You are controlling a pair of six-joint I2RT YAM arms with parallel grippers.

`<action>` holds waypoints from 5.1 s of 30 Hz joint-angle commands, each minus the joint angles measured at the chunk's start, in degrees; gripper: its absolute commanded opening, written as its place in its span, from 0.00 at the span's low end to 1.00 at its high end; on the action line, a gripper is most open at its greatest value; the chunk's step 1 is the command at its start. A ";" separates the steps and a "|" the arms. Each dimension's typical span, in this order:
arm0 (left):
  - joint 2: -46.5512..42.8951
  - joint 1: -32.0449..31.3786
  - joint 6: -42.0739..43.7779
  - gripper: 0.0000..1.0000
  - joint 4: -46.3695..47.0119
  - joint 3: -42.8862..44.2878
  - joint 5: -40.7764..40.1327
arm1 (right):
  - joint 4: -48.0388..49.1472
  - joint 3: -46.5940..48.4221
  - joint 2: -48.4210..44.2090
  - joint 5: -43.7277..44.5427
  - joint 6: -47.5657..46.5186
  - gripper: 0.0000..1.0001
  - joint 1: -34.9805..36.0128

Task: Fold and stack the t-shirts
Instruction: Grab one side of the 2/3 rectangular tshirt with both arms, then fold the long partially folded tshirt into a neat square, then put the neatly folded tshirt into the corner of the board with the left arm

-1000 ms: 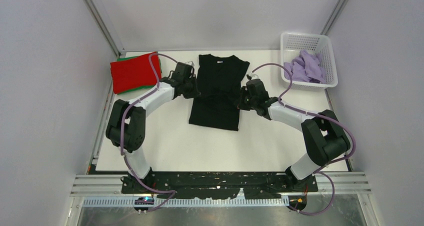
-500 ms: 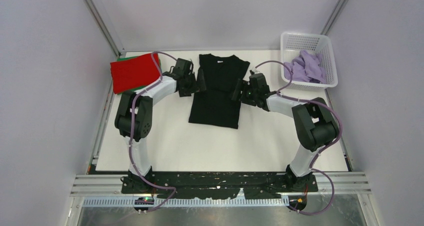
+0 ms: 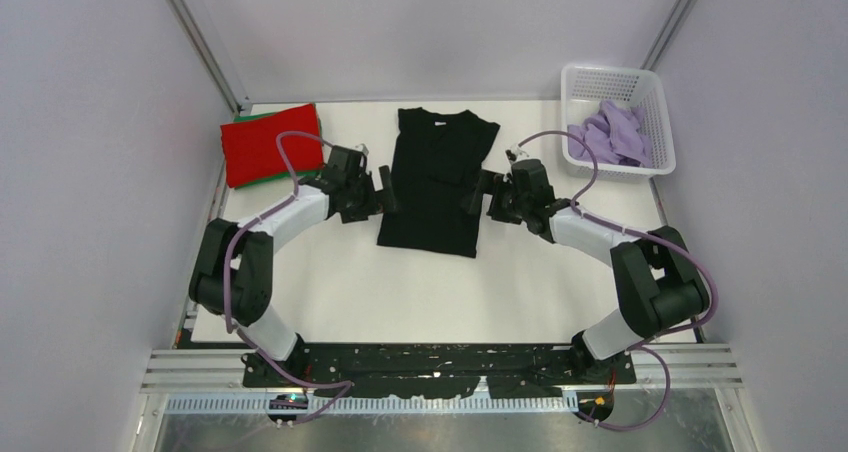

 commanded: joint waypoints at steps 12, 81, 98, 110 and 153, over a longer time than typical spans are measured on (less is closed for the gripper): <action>-0.92 -0.22 -4.55 0.60 7.90 -12.70 4.76 | -3.83 -6.76 -6.58 -4.04 -1.53 0.97 4.83; -70.66 -20.29 -15.57 0.00 -14.08 -28.90 -15.88 | -20.95 -12.05 -52.15 -12.06 -3.86 0.05 24.67; -41.56 -15.70 -4.82 0.00 -0.52 -13.10 -23.36 | -21.23 -8.12 -42.13 -11.45 -3.34 0.05 5.61; -17.88 -6.47 0.42 0.00 2.87 -0.28 -12.34 | -14.02 -5.72 -29.28 -6.27 -4.46 0.05 -1.07; 12.85 -4.82 -0.57 1.00 9.67 19.70 16.23 | 11.56 -3.40 -7.02 -19.41 1.51 0.96 -4.93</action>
